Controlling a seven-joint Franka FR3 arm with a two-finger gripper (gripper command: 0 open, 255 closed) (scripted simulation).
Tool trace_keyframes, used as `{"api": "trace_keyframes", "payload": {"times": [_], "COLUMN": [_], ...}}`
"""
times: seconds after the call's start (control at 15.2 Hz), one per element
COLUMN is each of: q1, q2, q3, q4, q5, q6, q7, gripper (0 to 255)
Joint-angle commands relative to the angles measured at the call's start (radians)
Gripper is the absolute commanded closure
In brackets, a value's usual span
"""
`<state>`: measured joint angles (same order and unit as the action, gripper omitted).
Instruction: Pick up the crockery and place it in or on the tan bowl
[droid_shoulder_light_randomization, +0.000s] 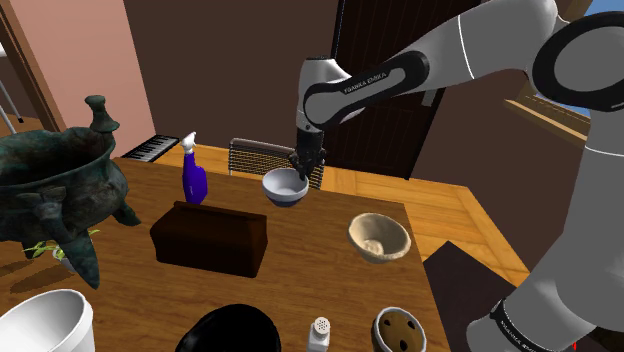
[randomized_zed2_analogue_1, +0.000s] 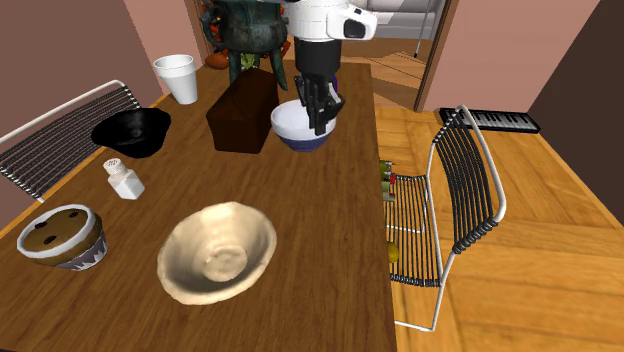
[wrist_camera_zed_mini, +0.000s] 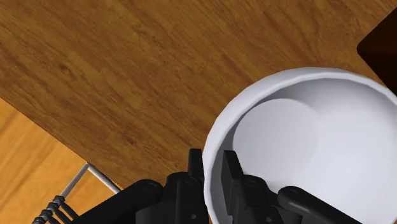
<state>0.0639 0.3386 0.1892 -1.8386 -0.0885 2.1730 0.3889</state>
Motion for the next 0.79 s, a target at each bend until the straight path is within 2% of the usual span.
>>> {"api": "trace_keyframes", "payload": {"times": [0.0, 0.73], "q1": [-0.001, -0.004], "q2": [-0.01, -0.065], "q3": [0.001, 0.006], "q4": [0.016, 0.092], "q5": [0.003, 0.019], "q6": [-0.026, -0.155], "q7": [-0.004, -0.015], "gripper": [255, 255]}}
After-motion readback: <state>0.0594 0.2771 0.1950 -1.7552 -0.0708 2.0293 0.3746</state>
